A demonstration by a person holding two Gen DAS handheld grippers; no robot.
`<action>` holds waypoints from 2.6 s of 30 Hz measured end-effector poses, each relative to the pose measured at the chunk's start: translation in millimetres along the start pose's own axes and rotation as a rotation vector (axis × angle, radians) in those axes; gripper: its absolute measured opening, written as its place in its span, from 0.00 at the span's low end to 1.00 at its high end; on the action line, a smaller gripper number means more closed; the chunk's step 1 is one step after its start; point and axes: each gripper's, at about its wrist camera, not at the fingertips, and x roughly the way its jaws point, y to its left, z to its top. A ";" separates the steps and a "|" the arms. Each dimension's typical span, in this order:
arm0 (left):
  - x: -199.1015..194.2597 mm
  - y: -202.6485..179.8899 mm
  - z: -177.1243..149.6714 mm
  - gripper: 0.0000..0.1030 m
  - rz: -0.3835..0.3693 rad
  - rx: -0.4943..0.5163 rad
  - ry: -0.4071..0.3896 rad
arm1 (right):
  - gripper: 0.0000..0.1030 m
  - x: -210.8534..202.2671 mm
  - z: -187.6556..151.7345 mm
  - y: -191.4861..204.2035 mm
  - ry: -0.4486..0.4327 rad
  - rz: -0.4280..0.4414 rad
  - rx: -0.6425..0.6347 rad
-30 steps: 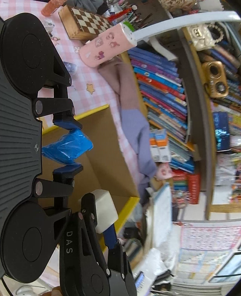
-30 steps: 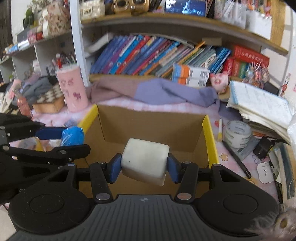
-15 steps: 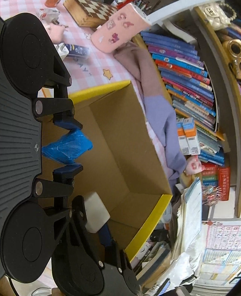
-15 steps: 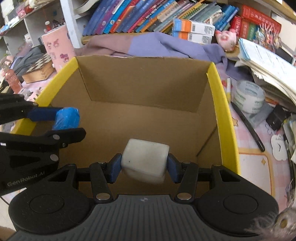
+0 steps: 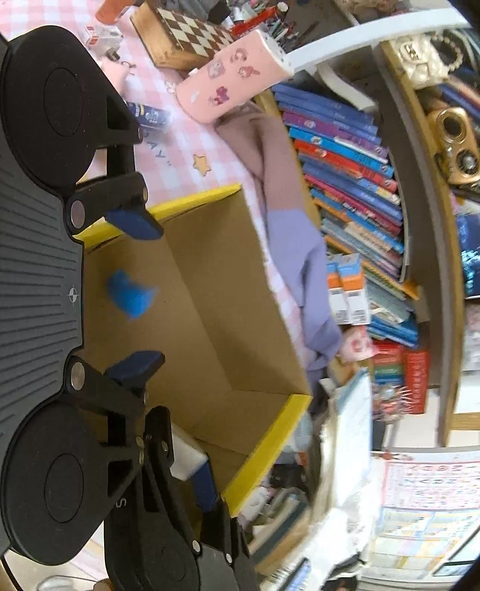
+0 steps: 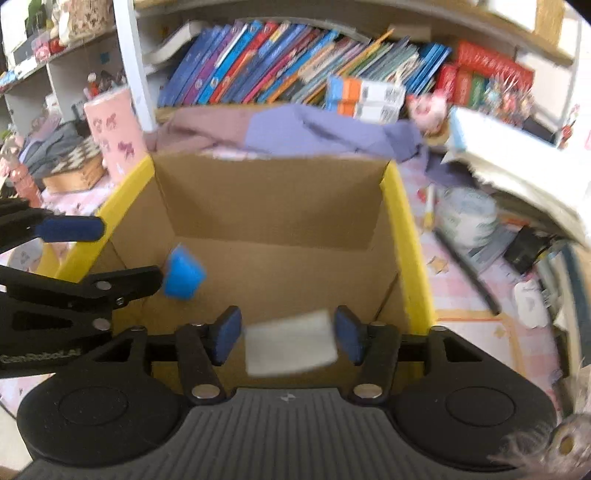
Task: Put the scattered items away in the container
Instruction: 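Open both tools to drop the packet and soap bar into the box, then withdraw both tools from the box toward the tape roll and charger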
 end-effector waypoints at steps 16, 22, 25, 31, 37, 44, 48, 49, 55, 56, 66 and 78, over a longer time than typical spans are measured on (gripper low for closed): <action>-70.5 3.0 -10.7 0.93 0.031 -0.062 -0.184 | 0.81 -81.7 -4.0 5.2 -0.264 -0.109 0.103; -90.8 15.8 -26.7 0.93 0.031 -0.080 -0.208 | 0.82 -96.2 -20.7 23.0 -0.268 -0.138 0.127; -100.0 23.7 -35.9 0.94 0.024 -0.084 -0.211 | 0.82 -102.1 -28.6 36.3 -0.261 -0.146 0.129; -119.6 36.4 -60.1 0.94 -0.001 -0.082 -0.208 | 0.83 -118.3 -46.9 67.9 -0.253 -0.166 0.129; -142.1 48.9 -89.5 0.94 -0.028 -0.081 -0.180 | 0.83 -134.4 -70.5 102.6 -0.236 -0.189 0.133; -164.3 58.9 -120.8 0.94 -0.050 -0.065 -0.146 | 0.83 -147.6 -102.3 140.4 -0.203 -0.201 0.158; -173.7 67.0 -137.5 0.94 -0.051 -0.066 -0.122 | 0.83 -151.1 -115.4 159.6 -0.185 -0.190 0.159; -175.6 69.2 -141.4 0.94 -0.051 -0.068 -0.115 | 0.84 -151.9 -118.0 164.3 -0.180 -0.187 0.158; -184.4 75.2 -155.6 0.94 -0.060 -0.068 -0.083 | 0.84 -156.7 -132.0 188.5 -0.150 -0.184 0.149; -184.8 76.1 -157.4 0.94 -0.063 -0.070 -0.077 | 0.84 -157.2 -134.6 190.9 -0.142 -0.186 0.149; -191.3 88.4 -178.8 0.94 -0.051 -0.103 -0.037 | 0.84 -154.7 -146.5 209.4 -0.099 -0.158 0.144; -201.0 131.1 -202.2 0.94 0.052 -0.202 -0.007 | 0.84 -135.3 -132.0 250.2 -0.078 -0.050 0.050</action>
